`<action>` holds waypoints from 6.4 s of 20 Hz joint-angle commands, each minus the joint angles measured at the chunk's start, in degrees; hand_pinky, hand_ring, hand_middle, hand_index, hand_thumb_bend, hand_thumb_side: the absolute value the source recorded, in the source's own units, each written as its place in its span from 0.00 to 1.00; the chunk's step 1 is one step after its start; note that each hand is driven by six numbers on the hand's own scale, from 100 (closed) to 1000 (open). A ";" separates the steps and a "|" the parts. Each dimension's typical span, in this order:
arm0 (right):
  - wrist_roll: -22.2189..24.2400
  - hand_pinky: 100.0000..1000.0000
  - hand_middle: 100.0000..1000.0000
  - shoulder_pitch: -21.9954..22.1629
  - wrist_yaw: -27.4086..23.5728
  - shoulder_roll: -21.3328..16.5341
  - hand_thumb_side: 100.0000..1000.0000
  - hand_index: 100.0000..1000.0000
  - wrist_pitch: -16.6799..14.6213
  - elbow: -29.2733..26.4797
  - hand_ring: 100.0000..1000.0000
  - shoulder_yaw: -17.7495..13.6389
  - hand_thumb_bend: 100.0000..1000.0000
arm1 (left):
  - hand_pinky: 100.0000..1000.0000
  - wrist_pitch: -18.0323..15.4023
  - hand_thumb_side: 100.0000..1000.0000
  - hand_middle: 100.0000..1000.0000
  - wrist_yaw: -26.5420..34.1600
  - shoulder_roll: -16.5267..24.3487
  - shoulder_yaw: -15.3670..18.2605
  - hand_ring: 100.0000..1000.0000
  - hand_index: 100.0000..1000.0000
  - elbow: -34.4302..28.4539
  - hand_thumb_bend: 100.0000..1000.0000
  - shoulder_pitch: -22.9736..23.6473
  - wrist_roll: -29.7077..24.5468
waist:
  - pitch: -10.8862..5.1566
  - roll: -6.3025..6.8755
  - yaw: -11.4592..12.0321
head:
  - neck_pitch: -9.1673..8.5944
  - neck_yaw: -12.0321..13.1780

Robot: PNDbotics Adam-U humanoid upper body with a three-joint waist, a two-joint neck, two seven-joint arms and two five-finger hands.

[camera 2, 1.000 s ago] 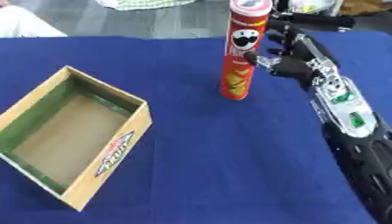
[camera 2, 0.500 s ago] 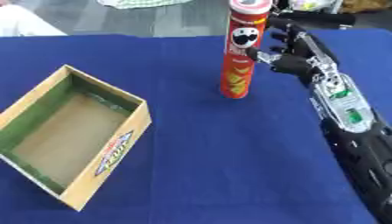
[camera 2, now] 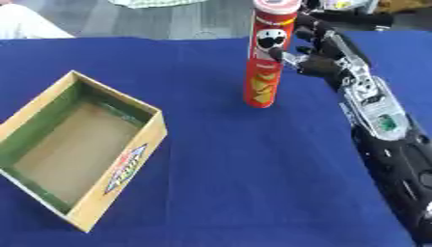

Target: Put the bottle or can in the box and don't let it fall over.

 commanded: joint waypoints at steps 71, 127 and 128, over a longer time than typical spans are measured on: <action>-6.54 0.90 1.00 -8.09 -1.00 2.62 0.00 0.37 5.38 4.74 1.00 3.00 0.22 | 0.71 -0.13 0.91 0.88 -0.12 0.18 0.54 0.94 0.84 -0.65 0.43 -0.90 -0.03 | 0.23 0.00 0.82 | -1.30 0.28; 3.95 0.90 0.99 -30.51 -1.39 24.51 0.00 0.32 21.28 -10.72 1.00 22.19 0.19 | 0.71 -0.20 0.90 0.88 0.16 0.48 0.38 0.94 0.83 -0.39 0.44 -1.04 0.10 | -1.85 -0.37 2.20 | 0.51 -3.74; 4.05 0.90 0.99 -30.67 -1.12 25.18 0.00 0.32 21.06 -10.06 1.00 22.49 0.22 | 0.71 -0.21 0.90 0.88 0.14 0.48 0.41 0.94 0.83 -0.42 0.44 -1.11 0.13 | -1.79 -0.37 2.35 | 0.56 -3.93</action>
